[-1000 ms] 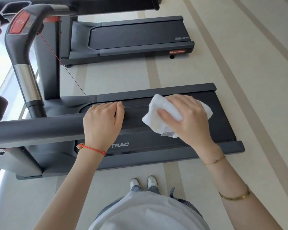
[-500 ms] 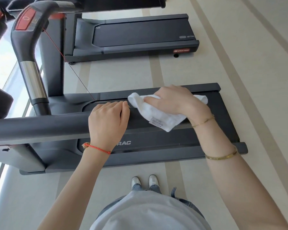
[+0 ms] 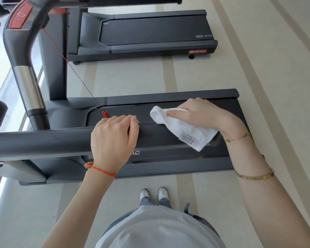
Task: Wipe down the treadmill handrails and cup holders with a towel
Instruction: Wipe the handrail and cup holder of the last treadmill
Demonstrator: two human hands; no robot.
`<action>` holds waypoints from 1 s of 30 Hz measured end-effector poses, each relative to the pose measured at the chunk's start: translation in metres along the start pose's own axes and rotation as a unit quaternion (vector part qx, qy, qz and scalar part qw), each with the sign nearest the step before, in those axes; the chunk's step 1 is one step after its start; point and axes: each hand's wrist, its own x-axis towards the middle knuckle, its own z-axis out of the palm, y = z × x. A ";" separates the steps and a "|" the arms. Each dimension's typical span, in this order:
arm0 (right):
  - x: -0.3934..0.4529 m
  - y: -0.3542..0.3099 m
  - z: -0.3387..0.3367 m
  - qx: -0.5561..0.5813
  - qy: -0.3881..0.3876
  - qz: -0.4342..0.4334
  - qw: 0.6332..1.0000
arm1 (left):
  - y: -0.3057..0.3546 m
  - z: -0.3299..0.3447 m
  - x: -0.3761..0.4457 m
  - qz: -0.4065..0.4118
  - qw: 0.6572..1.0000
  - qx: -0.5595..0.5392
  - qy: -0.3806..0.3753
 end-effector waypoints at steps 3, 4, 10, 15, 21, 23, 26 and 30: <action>-0.017 0.003 0.013 -0.081 0.124 -0.004 0.989 | 0.000 -0.001 0.000 0.003 1.000 -0.003 0.007; -0.023 0.005 0.019 -0.089 0.168 -0.006 0.982 | 0.001 -0.001 0.000 0.004 1.000 -0.005 0.010; -0.044 0.019 0.050 -0.057 0.360 -0.114 0.924 | 0.001 0.000 0.000 0.008 1.000 -0.005 0.013; -0.048 0.025 0.067 -0.007 0.427 -0.157 0.891 | 0.001 0.001 0.000 0.006 1.000 -0.003 0.016; -0.046 0.039 0.054 0.360 0.356 -0.005 0.862 | 0.002 0.000 -0.001 -0.005 1.000 -0.007 0.020; -0.049 0.043 0.060 0.404 0.377 0.009 0.834 | 0.002 -0.001 -0.001 -0.011 1.000 -0.007 0.020; -0.055 0.046 0.074 0.436 0.392 0.016 0.810 | 0.003 -0.001 0.000 -0.018 1.000 -0.011 0.015; -0.061 0.052 0.087 0.459 0.393 0.048 0.795 | 0.004 0.000 0.000 -0.021 1.000 -0.010 0.019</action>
